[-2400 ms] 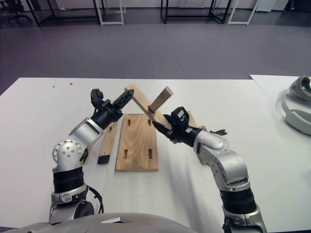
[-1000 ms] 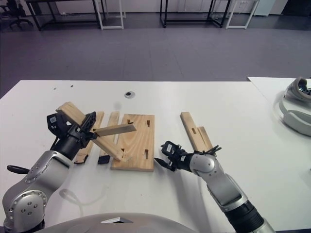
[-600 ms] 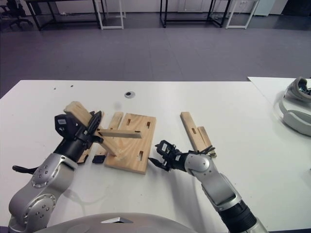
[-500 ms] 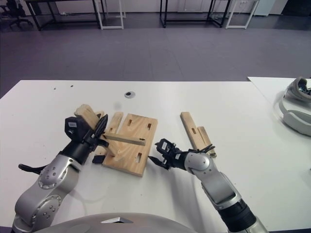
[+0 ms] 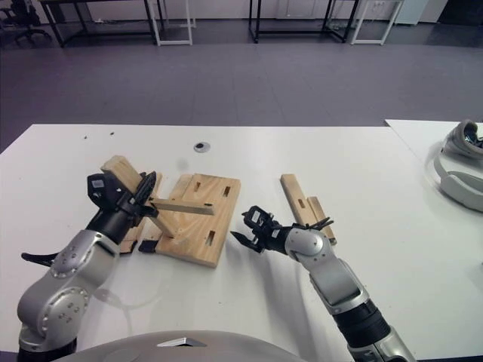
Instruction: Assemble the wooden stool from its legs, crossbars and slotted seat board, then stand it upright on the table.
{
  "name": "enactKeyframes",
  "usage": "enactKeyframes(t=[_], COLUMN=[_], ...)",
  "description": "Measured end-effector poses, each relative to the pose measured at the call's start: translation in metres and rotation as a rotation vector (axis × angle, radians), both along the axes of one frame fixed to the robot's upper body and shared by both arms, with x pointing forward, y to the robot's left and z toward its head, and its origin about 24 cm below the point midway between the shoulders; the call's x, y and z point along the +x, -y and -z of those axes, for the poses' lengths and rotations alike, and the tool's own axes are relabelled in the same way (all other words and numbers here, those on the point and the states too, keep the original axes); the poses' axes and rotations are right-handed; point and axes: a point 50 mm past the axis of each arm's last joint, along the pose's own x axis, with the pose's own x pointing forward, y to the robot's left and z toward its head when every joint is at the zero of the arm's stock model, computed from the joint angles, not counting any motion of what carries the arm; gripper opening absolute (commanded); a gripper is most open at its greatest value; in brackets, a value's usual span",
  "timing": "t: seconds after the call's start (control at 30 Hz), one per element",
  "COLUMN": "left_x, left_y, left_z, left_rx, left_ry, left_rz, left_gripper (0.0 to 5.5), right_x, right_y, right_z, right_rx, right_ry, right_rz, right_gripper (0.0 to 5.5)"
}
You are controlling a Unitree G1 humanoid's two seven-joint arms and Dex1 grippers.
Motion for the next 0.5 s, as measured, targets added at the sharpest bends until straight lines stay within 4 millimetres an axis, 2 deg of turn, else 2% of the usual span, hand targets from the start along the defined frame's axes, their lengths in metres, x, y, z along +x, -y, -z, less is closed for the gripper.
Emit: enactKeyframes(t=[0.07, 0.17, 0.27, 0.4, 0.43, 0.5], left_x=[0.002, 0.003, 0.000, -0.002, -0.001, 0.000], left_y=[-0.007, -0.008, 0.006, 0.025, 0.027, 0.029], left_z=[-0.006, -0.008, -0.008, -0.004, -0.006, -0.005], left_rx=[-0.036, 0.006, 0.148, 0.160, 0.150, 0.128], left_ry=[-0.013, -0.030, -0.007, 0.023, 0.038, 0.036], left_rz=[0.013, 0.038, 0.099, 0.099, 0.096, 0.100], left_gripper=[1.01, 1.01, 1.01, 1.01, 1.37, 1.72], right_x=[0.001, 0.001, 0.002, 0.002, 0.002, 0.002], right_y=[0.000, 0.000, -0.002, -0.003, -0.003, -0.003], right_z=[0.000, 0.001, 0.001, 0.001, 0.001, 0.001], right_rx=[-0.002, -0.008, -0.009, -0.008, -0.009, -0.009], right_ry=[0.011, 0.017, 0.025, 0.028, 0.028, 0.029], right_rz=[0.011, 0.019, 0.027, 0.028, 0.028, 0.029], right_gripper=[2.93, 2.93, 2.93, 2.93, 2.93, 2.93])
